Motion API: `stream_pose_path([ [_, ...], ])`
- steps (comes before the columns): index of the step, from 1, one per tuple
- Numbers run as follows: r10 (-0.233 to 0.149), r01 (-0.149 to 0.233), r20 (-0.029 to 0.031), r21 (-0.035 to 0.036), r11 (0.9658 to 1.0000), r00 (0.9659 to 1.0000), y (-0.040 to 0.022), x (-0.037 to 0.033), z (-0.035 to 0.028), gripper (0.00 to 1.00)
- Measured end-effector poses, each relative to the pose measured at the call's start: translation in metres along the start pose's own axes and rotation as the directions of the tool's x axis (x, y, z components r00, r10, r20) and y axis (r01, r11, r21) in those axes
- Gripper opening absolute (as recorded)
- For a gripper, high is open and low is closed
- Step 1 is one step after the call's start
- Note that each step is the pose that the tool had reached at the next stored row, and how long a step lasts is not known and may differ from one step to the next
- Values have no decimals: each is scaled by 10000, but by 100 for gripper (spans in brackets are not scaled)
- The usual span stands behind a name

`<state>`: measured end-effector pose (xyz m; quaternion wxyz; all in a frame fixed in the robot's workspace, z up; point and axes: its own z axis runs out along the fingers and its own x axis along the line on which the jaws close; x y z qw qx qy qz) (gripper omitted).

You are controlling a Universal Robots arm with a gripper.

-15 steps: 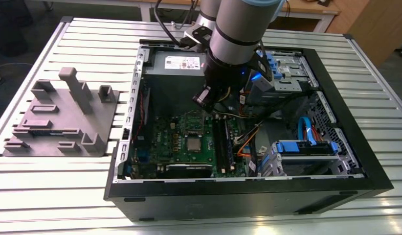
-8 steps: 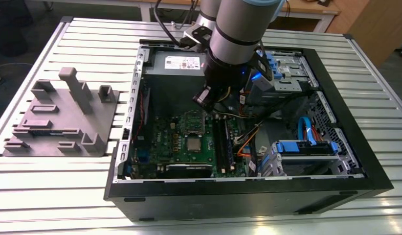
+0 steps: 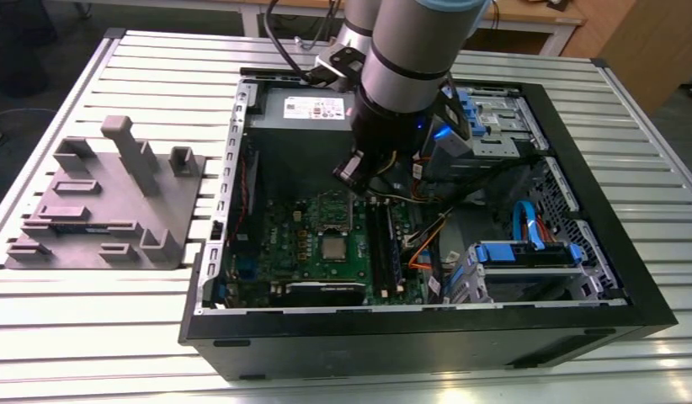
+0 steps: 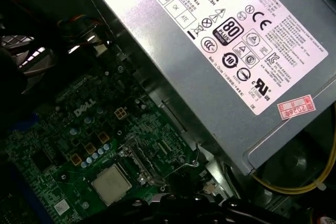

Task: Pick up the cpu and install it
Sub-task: 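Close the cpu cover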

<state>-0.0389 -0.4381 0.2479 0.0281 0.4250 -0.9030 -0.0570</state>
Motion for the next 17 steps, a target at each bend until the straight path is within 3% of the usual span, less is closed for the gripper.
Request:
stream_pose_path([
  [17, -89, 89, -6, 5, 10000, 10000, -43, 57, -5, 10],
])
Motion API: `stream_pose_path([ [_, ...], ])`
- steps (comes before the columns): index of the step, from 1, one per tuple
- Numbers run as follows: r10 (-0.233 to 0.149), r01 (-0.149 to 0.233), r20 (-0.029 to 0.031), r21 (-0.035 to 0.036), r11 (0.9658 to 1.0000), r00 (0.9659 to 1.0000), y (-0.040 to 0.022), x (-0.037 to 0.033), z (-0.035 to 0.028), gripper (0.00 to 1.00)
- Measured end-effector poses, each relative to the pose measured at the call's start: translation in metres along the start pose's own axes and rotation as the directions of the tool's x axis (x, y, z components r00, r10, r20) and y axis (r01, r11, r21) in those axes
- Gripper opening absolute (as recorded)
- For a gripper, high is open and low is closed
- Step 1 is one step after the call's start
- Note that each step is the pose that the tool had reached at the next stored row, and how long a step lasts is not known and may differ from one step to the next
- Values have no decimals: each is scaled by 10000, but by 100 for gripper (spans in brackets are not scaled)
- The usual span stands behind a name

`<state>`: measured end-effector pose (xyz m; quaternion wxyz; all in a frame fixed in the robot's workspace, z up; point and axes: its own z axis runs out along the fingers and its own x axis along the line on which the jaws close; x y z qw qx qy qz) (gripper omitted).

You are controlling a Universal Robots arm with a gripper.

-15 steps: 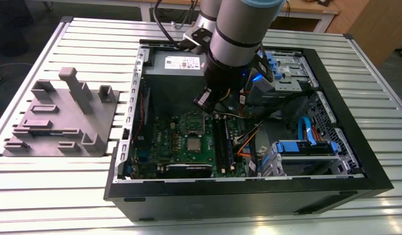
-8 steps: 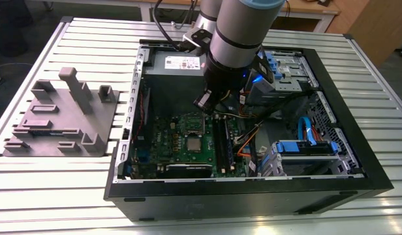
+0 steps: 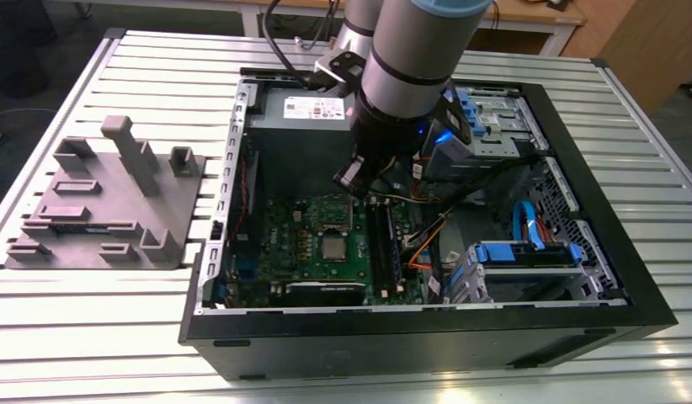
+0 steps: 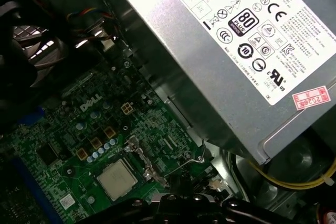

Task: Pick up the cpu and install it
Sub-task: 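Close the cpu cover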

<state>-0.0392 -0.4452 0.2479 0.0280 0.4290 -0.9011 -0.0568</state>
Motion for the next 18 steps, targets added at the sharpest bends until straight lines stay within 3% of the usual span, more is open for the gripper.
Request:
stream_pose_path([
  [18, -48, 48, -7, 0, 10000, 10000, -83, 105, -11, 10],
])
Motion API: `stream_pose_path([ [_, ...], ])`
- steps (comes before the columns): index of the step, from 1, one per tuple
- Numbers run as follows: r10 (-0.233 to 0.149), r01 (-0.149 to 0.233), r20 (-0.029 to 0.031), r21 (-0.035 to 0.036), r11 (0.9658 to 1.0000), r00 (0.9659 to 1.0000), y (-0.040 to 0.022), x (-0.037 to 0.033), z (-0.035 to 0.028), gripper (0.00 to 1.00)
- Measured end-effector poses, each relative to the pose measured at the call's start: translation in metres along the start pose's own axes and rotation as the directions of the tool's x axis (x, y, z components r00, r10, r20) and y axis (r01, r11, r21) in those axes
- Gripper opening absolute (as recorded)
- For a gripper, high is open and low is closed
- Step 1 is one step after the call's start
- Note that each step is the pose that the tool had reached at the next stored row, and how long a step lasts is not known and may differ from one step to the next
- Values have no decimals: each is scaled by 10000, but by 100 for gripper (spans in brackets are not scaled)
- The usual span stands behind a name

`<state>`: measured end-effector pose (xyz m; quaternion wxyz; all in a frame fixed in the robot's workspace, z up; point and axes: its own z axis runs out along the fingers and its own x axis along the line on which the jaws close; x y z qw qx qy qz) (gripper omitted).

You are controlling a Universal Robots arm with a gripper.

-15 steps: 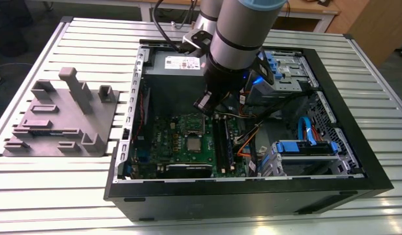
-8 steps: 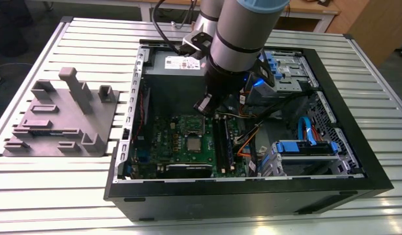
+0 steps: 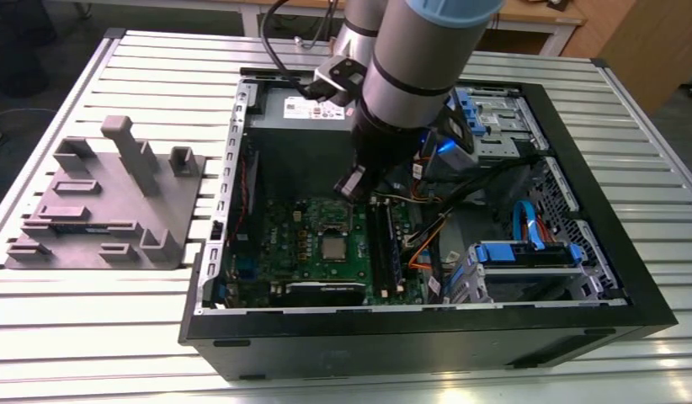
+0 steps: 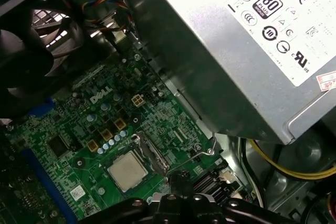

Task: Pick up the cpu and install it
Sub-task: 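Close the cpu cover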

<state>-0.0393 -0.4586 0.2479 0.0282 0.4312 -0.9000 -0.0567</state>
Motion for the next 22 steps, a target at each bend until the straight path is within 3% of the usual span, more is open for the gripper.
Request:
stream_pose_path([
  [22, -57, 57, -8, 1, 10000, 10000, -73, 91, -9, 10],
])
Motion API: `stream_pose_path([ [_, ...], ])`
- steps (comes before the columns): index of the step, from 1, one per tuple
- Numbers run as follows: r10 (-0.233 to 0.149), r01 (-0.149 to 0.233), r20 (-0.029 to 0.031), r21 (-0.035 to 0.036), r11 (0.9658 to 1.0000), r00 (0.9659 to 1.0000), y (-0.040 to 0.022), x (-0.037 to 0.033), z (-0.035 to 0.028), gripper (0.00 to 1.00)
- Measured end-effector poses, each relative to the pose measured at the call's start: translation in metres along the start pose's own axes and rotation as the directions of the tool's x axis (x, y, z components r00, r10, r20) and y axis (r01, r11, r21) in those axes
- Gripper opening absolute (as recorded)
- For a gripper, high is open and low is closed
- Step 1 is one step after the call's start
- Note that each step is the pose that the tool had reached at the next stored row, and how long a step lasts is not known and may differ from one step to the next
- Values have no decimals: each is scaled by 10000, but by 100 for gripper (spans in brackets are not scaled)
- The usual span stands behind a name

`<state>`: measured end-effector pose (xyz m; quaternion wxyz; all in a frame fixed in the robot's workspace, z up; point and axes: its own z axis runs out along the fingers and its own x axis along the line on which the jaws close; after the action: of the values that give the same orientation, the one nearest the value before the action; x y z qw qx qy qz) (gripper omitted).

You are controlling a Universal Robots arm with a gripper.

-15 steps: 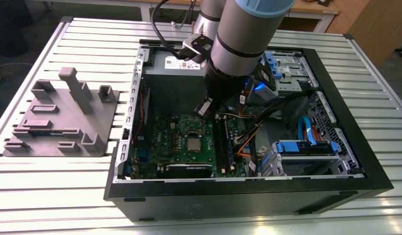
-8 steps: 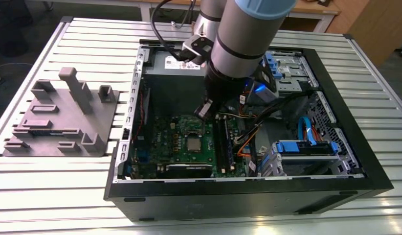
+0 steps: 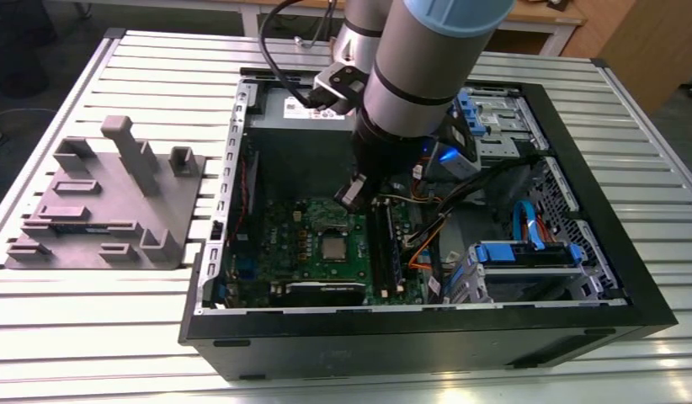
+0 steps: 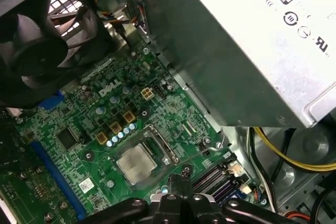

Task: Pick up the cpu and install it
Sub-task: 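Close the cpu cover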

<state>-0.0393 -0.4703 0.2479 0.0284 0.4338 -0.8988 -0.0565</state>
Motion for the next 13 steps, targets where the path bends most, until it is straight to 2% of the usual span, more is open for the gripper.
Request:
stream_pose_path([
  [13, -40, 40, -7, 2, 10000, 10000, -25, 32, -3, 10],
])
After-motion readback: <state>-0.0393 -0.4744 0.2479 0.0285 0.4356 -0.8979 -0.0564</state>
